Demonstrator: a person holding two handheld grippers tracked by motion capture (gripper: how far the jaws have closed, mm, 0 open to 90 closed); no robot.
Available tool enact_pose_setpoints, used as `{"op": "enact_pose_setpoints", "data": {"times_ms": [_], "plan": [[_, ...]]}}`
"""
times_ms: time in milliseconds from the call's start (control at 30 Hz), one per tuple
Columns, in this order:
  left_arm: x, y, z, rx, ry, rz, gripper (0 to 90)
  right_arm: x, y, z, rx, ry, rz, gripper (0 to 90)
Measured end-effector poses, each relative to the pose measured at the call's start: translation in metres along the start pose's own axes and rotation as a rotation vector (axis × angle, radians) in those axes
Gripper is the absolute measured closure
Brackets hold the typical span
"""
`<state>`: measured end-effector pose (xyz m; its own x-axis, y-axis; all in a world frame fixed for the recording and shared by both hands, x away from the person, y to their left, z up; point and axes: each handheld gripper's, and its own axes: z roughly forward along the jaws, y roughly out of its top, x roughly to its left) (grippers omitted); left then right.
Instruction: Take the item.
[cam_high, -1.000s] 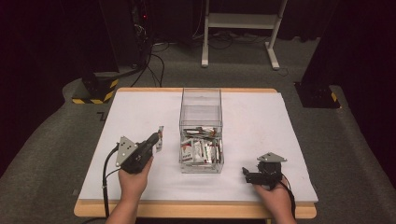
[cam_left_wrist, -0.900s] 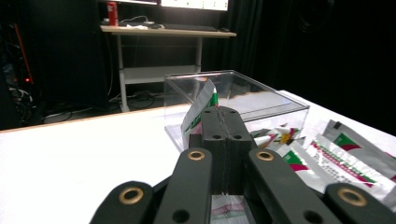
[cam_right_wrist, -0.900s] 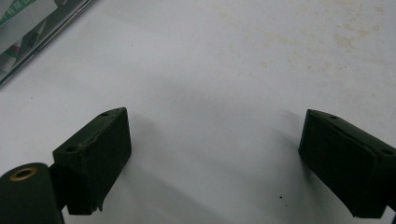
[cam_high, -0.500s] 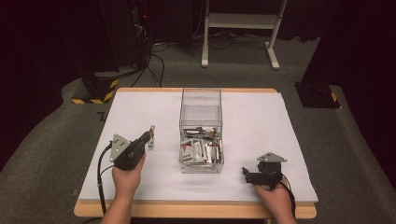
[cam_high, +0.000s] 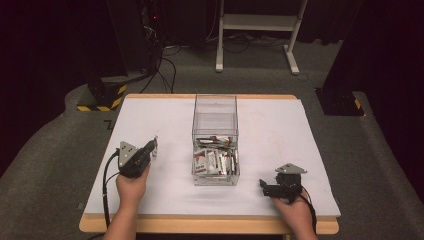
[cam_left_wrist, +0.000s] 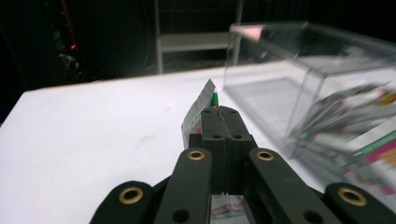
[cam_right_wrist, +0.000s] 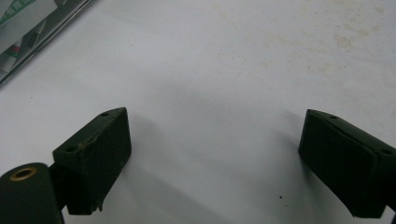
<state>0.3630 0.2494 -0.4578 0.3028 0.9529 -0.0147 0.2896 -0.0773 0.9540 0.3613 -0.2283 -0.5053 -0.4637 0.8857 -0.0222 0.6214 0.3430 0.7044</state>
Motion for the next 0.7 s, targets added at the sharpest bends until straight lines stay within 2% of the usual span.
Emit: {"op": "enact_pose_setpoints", "data": {"times_ms": [67, 167, 300, 400, 500, 533, 567, 700], "plan": [[0.0, -0.004, 0.005, 0.022, 0.021, 0.021, 89.9, 0.0, 0.0, 0.0, 0.0, 0.0, 0.0, 9.1], [-0.003, -0.01, 0.014, 0.066, 0.051, 0.079, 89.8, 0.0, 0.0, 0.0, 0.0, 0.0, 0.0, 9.1], [-0.008, -0.017, 0.023, 0.087, 0.044, 0.099, 89.5, 0.0, 0.0, 0.0, 0.0, 0.0, 0.0, 9.0], [-0.011, -0.018, 0.027, 0.097, 0.015, 0.08, 86.5, 0.0, 0.0, 0.0, 0.0, 0.0, 0.0, 9.1], [-0.013, -0.021, 0.03, 0.109, -0.023, 0.061, 75.4, 0.0, 0.0, 0.0, 0.0, 0.0, 0.0, 9.1], [-0.015, -0.022, 0.031, 0.116, -0.055, 0.045, 71.9, 0.0, 0.0, 0.0, 0.0, -0.001, 0.0, 9.1], [-0.016, -0.023, 0.031, 0.118, -0.063, 0.044, 64.8, 0.0, 0.0, 0.0, 0.0, 0.0, 0.0, 9.1], [-0.023, -0.024, 0.028, 0.137, -0.118, 0.039, 52.8, 0.0, 0.0, 0.0, 0.0, 0.0, 0.0, 9.1]]}}
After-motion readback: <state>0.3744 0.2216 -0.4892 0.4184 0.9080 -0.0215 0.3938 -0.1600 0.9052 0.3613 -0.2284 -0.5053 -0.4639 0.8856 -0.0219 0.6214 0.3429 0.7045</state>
